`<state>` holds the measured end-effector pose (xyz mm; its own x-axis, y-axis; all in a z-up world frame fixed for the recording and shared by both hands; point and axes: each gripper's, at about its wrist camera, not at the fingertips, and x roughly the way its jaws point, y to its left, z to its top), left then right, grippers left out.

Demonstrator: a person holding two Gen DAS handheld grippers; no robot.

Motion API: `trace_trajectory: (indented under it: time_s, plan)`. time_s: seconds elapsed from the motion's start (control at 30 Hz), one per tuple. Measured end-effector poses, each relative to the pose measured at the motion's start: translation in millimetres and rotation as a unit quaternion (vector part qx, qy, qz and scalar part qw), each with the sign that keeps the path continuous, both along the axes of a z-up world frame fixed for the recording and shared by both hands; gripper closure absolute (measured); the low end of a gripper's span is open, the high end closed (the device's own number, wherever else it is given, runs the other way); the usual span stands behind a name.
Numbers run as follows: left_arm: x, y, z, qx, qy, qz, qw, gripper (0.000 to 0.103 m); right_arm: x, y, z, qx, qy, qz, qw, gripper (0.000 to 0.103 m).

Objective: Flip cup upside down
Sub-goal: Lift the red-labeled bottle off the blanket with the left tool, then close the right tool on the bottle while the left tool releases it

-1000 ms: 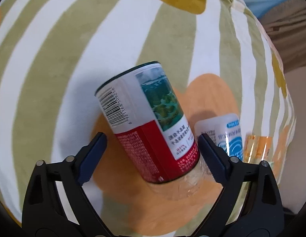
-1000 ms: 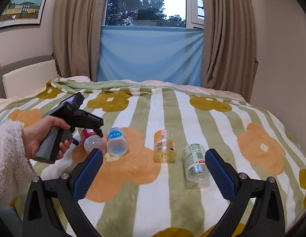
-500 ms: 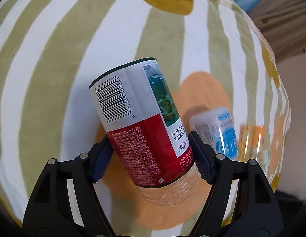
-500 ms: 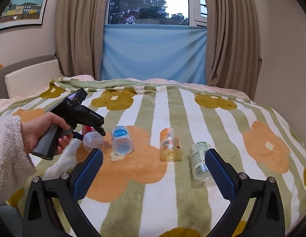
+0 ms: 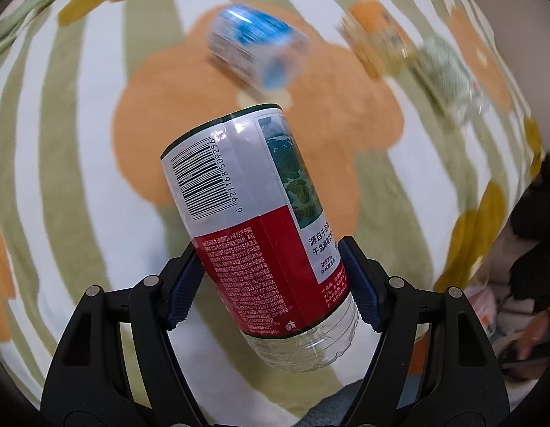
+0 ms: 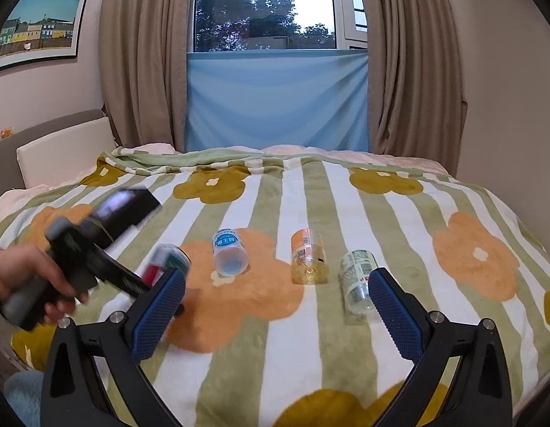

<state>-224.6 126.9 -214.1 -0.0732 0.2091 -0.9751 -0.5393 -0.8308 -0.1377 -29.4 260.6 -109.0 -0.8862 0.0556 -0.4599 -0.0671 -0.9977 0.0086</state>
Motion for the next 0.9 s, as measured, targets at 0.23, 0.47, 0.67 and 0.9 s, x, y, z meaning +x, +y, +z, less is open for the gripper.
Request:
trace_trajectory:
  time_s: [0.23, 0.47, 0.67, 0.9]
  plan:
    - [18.4, 26.6, -18.2, -0.036, 0.029, -0.037, 0.9982, 0.021, 20.6, 5.7, 8.4, 0.014, -0.007, 0.002, 1.0, 0.0]
    - [42.8, 5.3, 24.6, -0.036, 0.143, -0.026, 0.9888, 0.001, 14.0, 7.7, 14.6, 0.049, -0.02, 0.078, 0.996, 0.0]
    - [87.0, -61.3, 77.5, 0.019, 0.204, 0.056, 0.9772, 0.001, -12.3, -27.1, 16.7, 0.26, -0.027, 0.287, 0.922, 0.0]
    - [140.9, -132.5, 88.4, 0.034, 0.238, 0.16, 0.9574, 0.001, -53.1, -86.1, -62.8, 0.498, -0.067, 0.468, 0.727, 0.001]
